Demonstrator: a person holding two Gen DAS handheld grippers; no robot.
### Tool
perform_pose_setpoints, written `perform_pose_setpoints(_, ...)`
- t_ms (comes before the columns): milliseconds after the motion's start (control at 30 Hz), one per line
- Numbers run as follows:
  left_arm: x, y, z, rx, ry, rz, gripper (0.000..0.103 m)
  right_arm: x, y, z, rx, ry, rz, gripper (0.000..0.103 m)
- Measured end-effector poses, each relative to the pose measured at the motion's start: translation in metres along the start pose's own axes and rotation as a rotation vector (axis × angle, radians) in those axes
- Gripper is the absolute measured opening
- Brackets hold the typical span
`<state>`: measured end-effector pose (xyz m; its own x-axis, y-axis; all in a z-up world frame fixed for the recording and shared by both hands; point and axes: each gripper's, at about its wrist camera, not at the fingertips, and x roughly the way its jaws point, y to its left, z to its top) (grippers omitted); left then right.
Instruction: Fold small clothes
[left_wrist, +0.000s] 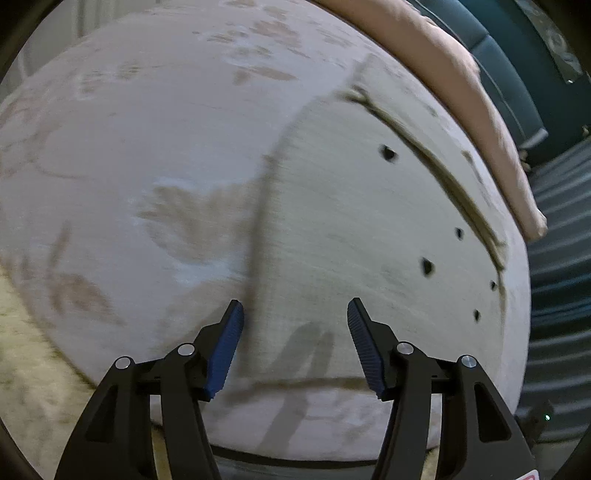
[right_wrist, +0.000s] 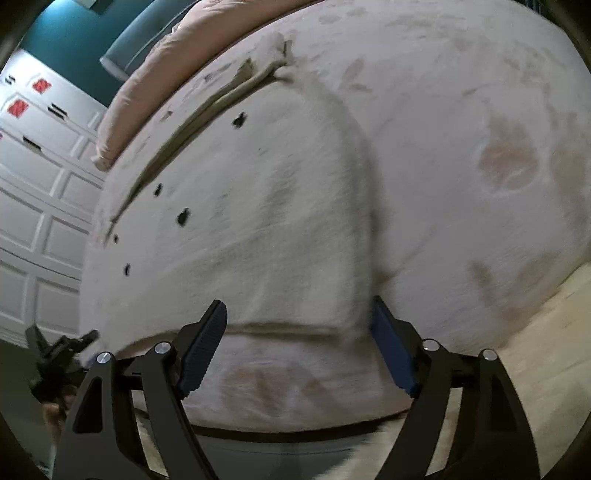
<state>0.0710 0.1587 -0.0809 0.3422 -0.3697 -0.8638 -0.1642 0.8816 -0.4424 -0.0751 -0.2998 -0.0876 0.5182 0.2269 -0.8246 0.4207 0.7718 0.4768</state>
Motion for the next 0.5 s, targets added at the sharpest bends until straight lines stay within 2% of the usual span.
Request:
perform_pose_setpoints(167,0.014,-0.014,0.006,0.011,-0.026,0.017,0.057,0.012,0.015,0.009,0.019,-0.029,0.066,0.076)
perform_pose_setpoints(200,0.014,-0.018,0.008,0.025,-0.033,0.015,0.056,0.013,0.016,0.013,0.024,-0.032,0.070,0.074)
perform_pose_setpoints(233,0.015,-0.020,0.009,0.032,-0.031,0.013,0.050,0.013,0.016,0.015,0.029,-0.041,0.077,0.070)
perform_pose_setpoints(267,0.015,-0.022,0.012,0.034,-0.026,0.004,0.033,0.013,0.018,0.018,0.037,-0.053,0.081,0.061)
perform_pose_setpoints(300,0.016,-0.024,0.014,0.030,-0.012,0.000,0.022,0.010,0.018,0.021,0.038,-0.056,0.083,0.047)
perform_pose_setpoints(333,0.016,-0.026,0.015,0.027,0.002,-0.004,0.006,0.009,0.019,0.024,0.033,-0.061,0.080,0.036)
perform_pose_setpoints(367,0.013,-0.028,0.017,0.030,0.002,-0.013,0.007,0.007,0.021,0.026,0.025,-0.066,0.074,0.013)
perform_pose_setpoints(400,0.008,-0.031,0.017,0.040,-0.011,-0.015,0.006,0.004,0.024,0.029,0.011,-0.072,0.085,0.008)
perform_pose_setpoints(500,-0.016,-0.041,0.013,0.107,-0.055,-0.006,0.005,-0.020,0.033,0.028,-0.045,-0.130,0.081,0.005)
